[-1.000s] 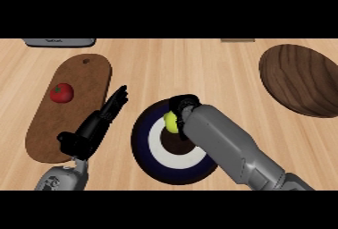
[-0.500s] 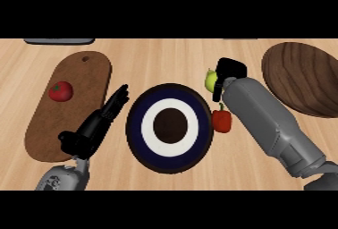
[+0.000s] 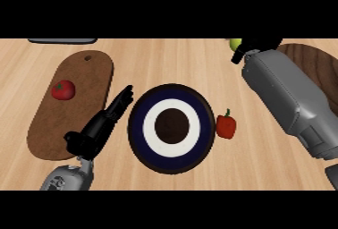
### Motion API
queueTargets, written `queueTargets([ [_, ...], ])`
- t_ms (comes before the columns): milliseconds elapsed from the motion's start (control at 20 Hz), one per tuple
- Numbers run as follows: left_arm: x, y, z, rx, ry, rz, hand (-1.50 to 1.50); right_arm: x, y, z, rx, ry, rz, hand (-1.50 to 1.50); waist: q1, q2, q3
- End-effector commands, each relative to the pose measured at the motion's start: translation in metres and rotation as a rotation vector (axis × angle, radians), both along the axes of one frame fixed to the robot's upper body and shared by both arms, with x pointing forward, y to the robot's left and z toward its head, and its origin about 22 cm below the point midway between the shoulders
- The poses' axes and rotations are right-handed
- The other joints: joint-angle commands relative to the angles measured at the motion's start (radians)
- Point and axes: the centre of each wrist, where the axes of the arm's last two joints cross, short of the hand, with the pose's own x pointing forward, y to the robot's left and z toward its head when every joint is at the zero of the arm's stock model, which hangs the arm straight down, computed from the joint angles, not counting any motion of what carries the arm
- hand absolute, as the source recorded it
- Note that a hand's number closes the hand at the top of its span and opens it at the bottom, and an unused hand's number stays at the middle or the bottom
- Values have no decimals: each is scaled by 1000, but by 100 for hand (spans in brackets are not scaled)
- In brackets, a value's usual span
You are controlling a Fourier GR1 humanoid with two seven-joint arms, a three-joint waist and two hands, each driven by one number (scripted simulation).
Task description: Pick the pear from the plate and place it in the bowl
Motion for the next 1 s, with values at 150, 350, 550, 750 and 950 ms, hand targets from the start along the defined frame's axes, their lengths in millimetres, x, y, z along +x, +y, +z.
queueTargets([
  [150,-2,-3,-4,1,-3,15,0,7,-15,34,60,-338,-106,150,-17,-5,0],
  [350,13,12,4,12,6,15,0,13,-43,40,70,-335,-180,150,-14,-2,0],
  [550,-7,-8,-8,-6,16,11,0,11,-80,26,-26,-267,-235,150,-15,-4,0],
  [750,4,0,0,11,-9,6,0,5,-121,6,-171,-292,-308,150,-7,2,0],
  [950,-4,4,-11,-4,8,-5,0,-2,-154,-1,-189,-302,-326,150,0,4,0],
])
